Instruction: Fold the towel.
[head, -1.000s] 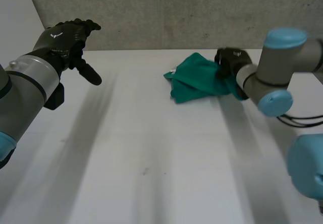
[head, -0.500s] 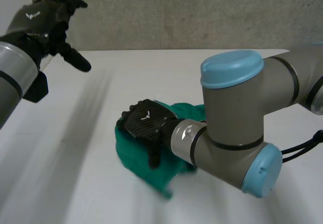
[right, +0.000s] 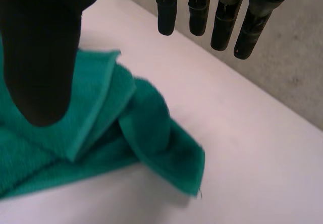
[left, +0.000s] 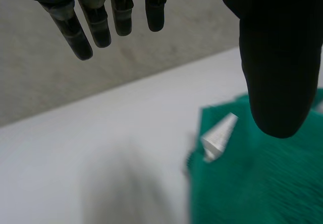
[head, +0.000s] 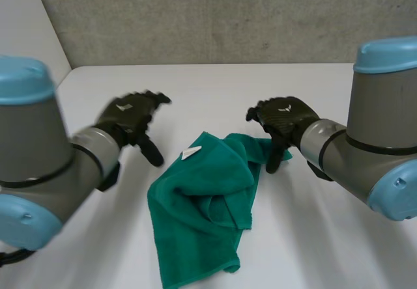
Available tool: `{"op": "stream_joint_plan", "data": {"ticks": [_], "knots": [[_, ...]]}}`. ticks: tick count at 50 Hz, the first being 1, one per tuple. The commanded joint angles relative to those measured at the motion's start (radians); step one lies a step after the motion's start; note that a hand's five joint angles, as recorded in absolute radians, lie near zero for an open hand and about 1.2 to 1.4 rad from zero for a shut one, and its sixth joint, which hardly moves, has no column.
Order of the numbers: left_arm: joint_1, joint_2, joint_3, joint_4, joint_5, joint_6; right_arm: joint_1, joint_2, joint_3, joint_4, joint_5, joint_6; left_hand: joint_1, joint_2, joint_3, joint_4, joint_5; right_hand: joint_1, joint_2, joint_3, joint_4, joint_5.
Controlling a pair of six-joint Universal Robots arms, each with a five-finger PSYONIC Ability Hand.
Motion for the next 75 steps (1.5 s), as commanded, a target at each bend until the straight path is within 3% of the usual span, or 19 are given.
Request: {"op": "stream_joint_plan", "data": {"ticks": [1, 10, 18, 22, 28, 29, 30, 32, 33, 34, 37, 43, 46, 54, 59, 63, 68, 70, 75], "knots": [[-0.079, -0.152, 0.093, -0.003, 0.000, 0.035, -0.045, 0.016, 0.035, -0.052, -0.001, -0.011, 0.004, 0.001, -0.011, 0.001, -0.017, 0.000, -0.022, -0.011, -0.025, -0.016], [-0.125, -0.319, 0.300, -0.006, 0.024, 0.227, -0.074, 0.138, 0.016, -0.167, 0.002, -0.060, 0.022, 0.019, 0.007, 0.019, 0.001, 0.070, 0.048, 0.060, 0.045, 0.055], [-0.122, -0.451, 0.447, -0.011, 0.038, 0.287, -0.061, 0.263, -0.035, -0.207, 0.002, -0.098, 0.066, 0.063, 0.051, 0.063, 0.045, 0.120, 0.098, 0.110, 0.095, 0.105], [-0.119, -0.513, 0.490, -0.026, 0.109, 0.314, -0.059, 0.328, -0.075, -0.207, 0.004, -0.114, 0.136, 0.133, 0.121, 0.133, 0.115, 0.152, 0.130, 0.142, 0.127, 0.137], [-0.118, -0.565, 0.520, -0.041, 0.156, 0.328, -0.059, 0.372, -0.126, -0.214, 0.005, -0.115, 0.389, 0.386, 0.374, 0.386, 0.368, 0.311, 0.289, 0.301, 0.286, 0.295], [-0.118, -0.571, 0.523, -0.041, 0.156, 0.328, -0.059, 0.375, -0.133, -0.217, 0.005, -0.115, 0.433, 0.429, 0.418, 0.429, 0.411, 0.369, 0.347, 0.359, 0.344, 0.354], [-0.118, -0.571, 0.523, -0.041, 0.156, 0.328, -0.061, 0.378, -0.145, -0.222, 0.005, -0.115, 0.433, 0.430, 0.418, 0.430, 0.412, 0.596, 0.575, 0.586, 0.571, 0.581], [-0.118, -0.582, 0.538, -0.041, 0.149, 0.328, -0.062, 0.380, -0.153, -0.230, 0.007, -0.115, 0.749, 0.746, 0.734, 0.746, 0.728, 0.876, 0.854, 0.866, 0.851, 0.861], [-0.118, -0.582, 0.542, -0.040, 0.144, 0.328, -0.062, 0.380, -0.153, -0.230, 0.007, -0.115, 0.852, 0.849, 0.837, 0.848, 0.831, 0.877, 0.856, 0.867, 0.853, 0.862], [-0.118, -0.580, 0.546, -0.040, 0.141, 0.330, -0.070, 0.378, -0.158, -0.252, 0.013, -0.111, 0.952, 0.948, 0.937, 0.948, 0.930, 1.167, 1.145, 1.157, 1.142, 1.152], [-0.116, -0.565, 0.559, -0.026, 0.103, 0.331, -0.070, 0.372, -0.158, -0.310, 0.045, -0.104, 1.195, 1.192, 1.180, 1.192, 1.174, 1.170, 1.148, 1.160, 1.145, 1.155], [-0.113, -0.514, 0.592, 0.070, -0.002, 0.356, -0.064, 0.310, -0.170, -0.374, 0.076, -0.112, 1.196, 1.193, 1.181, 1.193, 1.175, 1.170, 1.148, 1.160, 1.145, 1.155], [-0.095, -0.461, 0.596, 0.152, -0.009, 0.362, -0.070, 0.237, -0.204, -0.386, 0.075, -0.110, 1.196, 1.193, 1.181, 1.193, 1.175, 1.170, 1.148, 1.160, 1.145, 1.155], [-0.046, -0.358, 0.668, 0.363, -0.032, 0.360, -0.076, 0.222, -0.440, -0.403, 0.087, -0.106, 1.196, 1.193, 1.181, 1.193, 1.175, 1.170, 1.148, 1.160, 1.145, 1.155], [-0.003, -0.248, 0.624, 0.459, -0.060, 0.350, -0.111, 0.181, -0.485, -0.527, 0.148, -0.098, 1.196, 1.193, 1.181, 1.193, 1.175, 1.170, 1.148, 1.160, 1.145, 1.155], [0.049, -0.120, 0.471, 0.543, -0.052, 0.298, -0.134, 0.055, -0.449, -0.616, 0.156, -0.100, 1.196, 1.193, 1.181, 1.193, 1.175, 1.170, 1.148, 1.160, 1.145, 1.155], [0.059, -0.076, 0.360, 0.549, -0.022, 0.253, -0.142, 0.010, -0.339, -0.558, 0.090, -0.103, 1.196, 1.193, 1.181, 1.193, 1.175, 1.170, 1.148, 1.160, 1.145, 1.155], [0.062, -0.059, 0.197, 0.537, 0.029, 0.215, -0.145, 0.009, -0.284, -0.527, 0.062, -0.101, 1.196, 1.193, 1.181, 1.193, 1.175, 1.170, 1.148, 1.160, 1.145, 1.155], [0.063, -0.059, -0.003, 0.508, 0.038, 0.201, -0.148, -0.016, -0.089, -0.400, 0.019, -0.101, 1.196, 1.193, 1.181, 1.193, 1.175, 1.170, 1.148, 1.160, 1.145, 1.155]]}}
